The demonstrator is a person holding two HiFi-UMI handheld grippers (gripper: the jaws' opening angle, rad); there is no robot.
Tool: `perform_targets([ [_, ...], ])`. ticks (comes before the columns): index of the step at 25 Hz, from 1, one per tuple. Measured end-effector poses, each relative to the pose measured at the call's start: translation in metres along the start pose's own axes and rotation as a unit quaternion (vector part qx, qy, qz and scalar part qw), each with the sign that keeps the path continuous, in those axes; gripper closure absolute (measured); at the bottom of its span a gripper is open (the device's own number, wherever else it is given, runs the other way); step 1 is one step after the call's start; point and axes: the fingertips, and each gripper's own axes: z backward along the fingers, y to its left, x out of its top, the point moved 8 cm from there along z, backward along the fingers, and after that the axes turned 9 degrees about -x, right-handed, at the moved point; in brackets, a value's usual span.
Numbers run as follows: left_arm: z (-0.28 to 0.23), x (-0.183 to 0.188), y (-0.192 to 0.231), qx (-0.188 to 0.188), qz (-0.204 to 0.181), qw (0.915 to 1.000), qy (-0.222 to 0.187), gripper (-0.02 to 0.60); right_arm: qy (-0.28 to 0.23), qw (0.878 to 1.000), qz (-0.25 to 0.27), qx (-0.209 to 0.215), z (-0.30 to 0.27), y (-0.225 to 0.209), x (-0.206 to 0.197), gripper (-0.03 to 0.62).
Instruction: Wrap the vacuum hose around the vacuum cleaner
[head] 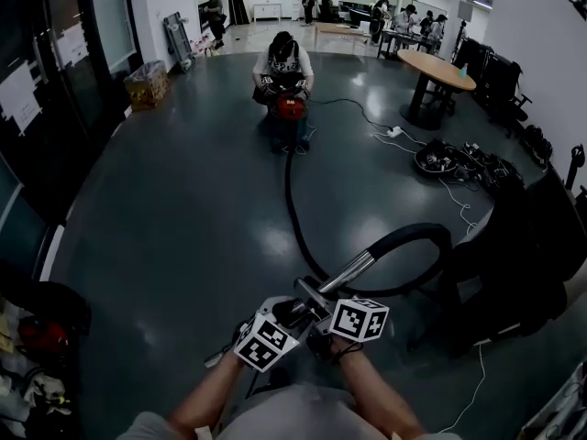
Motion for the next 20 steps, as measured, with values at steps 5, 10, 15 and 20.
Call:
perform_targets([
  [5, 0.026, -0.013, 0.032, -0.054, 0.003, 0.9984, 0.020, 0.284, 0.000, 0.999, 0.004, -0.039, -0.019, -0.004, 0.006, 0.445],
  [10, 0.062, -0.031, 0.060, -0.030, 0.016, 0.9990, 0.030, 0.282, 0.010, 0.996, 0.040, -0.083, -0.033, -0.014, 0.023, 0.448],
  [15, 0.067, -0.027, 0.069, -0.015, 0.011, 0.9990, 0.041, 0.282, 0.047, 0.991, 0.092, -0.090, -0.046, -0.027, 0.042, 0.448],
  [20, 0.055, -0.005, 0.086, 0.015, -0.005, 0.9984, 0.054, 0.282, 0.108, 0.977, 0.167, -0.075, -0.067, -0.042, 0.056, 0.448],
])
